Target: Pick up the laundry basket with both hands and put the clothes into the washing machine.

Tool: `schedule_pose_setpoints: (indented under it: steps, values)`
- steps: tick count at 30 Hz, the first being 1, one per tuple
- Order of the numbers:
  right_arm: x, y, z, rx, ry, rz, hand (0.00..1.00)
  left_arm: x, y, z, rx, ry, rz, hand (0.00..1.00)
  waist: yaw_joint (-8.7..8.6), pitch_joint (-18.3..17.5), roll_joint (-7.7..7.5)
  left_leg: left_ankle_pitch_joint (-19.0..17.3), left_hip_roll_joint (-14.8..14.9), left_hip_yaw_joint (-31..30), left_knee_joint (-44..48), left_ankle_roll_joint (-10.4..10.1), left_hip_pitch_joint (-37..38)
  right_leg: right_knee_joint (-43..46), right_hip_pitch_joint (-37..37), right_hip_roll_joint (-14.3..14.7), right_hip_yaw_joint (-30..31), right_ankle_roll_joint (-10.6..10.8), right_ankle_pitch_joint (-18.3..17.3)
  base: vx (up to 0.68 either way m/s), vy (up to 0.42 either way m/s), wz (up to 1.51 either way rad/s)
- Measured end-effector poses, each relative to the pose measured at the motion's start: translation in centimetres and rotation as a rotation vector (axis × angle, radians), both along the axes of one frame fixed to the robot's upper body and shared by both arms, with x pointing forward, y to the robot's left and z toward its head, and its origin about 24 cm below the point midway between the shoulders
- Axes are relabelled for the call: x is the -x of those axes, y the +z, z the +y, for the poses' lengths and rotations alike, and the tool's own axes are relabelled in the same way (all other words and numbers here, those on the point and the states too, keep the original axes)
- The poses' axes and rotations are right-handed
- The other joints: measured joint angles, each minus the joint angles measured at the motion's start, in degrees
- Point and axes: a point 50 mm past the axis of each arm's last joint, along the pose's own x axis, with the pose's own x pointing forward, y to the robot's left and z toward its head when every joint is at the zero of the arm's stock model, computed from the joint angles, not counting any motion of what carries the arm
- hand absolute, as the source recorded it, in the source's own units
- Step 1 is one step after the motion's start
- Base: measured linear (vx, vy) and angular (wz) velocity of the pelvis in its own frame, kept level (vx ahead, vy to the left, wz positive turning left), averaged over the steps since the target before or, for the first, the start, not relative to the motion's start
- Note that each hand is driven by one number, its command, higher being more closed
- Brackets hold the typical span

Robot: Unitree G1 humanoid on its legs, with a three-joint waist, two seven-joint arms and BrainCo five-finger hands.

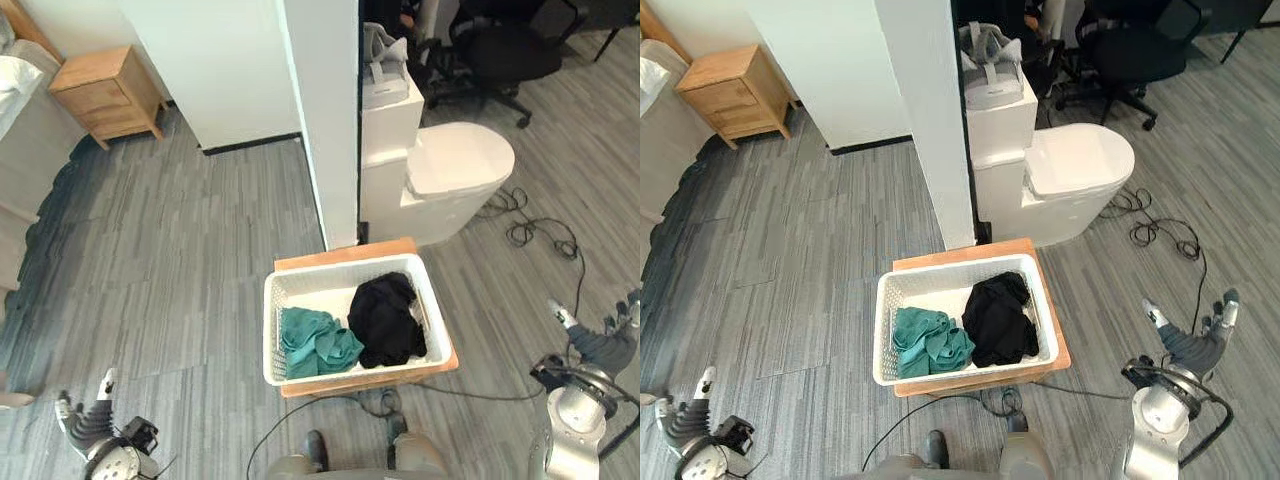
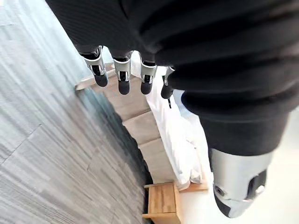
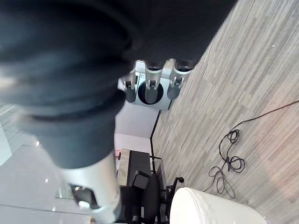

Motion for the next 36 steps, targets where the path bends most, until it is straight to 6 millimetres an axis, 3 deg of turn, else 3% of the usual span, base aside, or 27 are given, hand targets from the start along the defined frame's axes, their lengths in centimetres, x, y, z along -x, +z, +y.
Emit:
schedule_pose_setpoints:
  steps: [6, 8, 12, 17, 22, 28, 36]
  values:
    - [-3.6, 3.6, 1.6, 0.15, 0.16, -0.088, 0.0, -4.4, 3.0, 0.7, -0.085, -0.089, -0.097, 0.0, 0.02, 3.6, -0.09, 0.4, -0.2, -0.7, -0.1, 0.6, -2.3, -4.4, -0.1, 0.0, -0.5, 0.2, 2.6, 0.01, 0.007, 0.02]
    - [-4.8, 3.8, 1.8, 0.168, 0.191, -0.079, 0.0, -5.7, 2.7, 0.2, -0.094, -0.153, -0.06, 0.0, 0.07, 4.0, -0.15, 0.7, -0.3, -0.9, -0.2, 1.0, -3.0, -5.6, -0.4, 0.0, -0.5, 0.1, 3.3, 0.0, 0.0, 0.0]
    - [-7.2, 3.9, 1.8, 0.204, 0.231, -0.033, 0.0, -8.9, 1.1, -2.5, -0.036, -0.31, -0.002, 0.0, -0.08, 5.9, -0.19, 0.9, -0.4, -0.9, -0.1, 1.2, -4.0, -6.7, -0.9, 0.0, -0.3, -0.3, 4.3, 0.0, -0.002, -0.03]
    - [-9.7, 4.2, 2.2, 0.231, 0.27, 0.013, 0.0, -12.3, 0.6, -6.3, -0.008, -0.506, 0.023, 0.0, -0.61, 8.3, -0.16, 1.4, -0.4, -0.7, -0.2, 1.7, -5.8, -8.2, -2.3, 0.1, 0.4, -0.8, 6.1, -0.04, -0.015, -0.07]
    - [-10.5, 3.8, 3.7, 0.23, 0.323, 0.038, 0.0, -13.8, 0.7, -9.0, -0.011, -0.638, 0.03, 0.0, -1.36, 9.3, -0.31, 1.7, -0.3, 0.6, -0.5, 1.9, -6.8, -8.8, -4.0, 0.3, 2.0, -1.0, 7.4, -0.05, -0.018, -0.16]
    - [-11.0, 1.7, 5.3, 0.235, 0.375, 0.128, 0.0, -15.8, 0.3, -13.1, 0.012, -0.789, 0.053, 0.0, -2.2, 10.1, -1.03, 1.9, -0.5, 3.7, -0.9, 2.2, -6.9, -10.2, -5.2, 0.5, 5.3, -0.5, 9.7, -0.06, -0.012, -0.27]
    - [-11.1, 0.3, 8.8, 0.288, 0.501, 0.187, 0.0, -15.4, -1.9, -14.2, 0.066, -0.789, 0.147, 0.0, -3.11, 10.6, -1.47, 1.9, -0.6, 5.3, -0.9, 2.2, -7.2, -10.9, -6.0, 0.6, 7.2, -0.2, 10.8, -0.02, -0.023, -0.12]
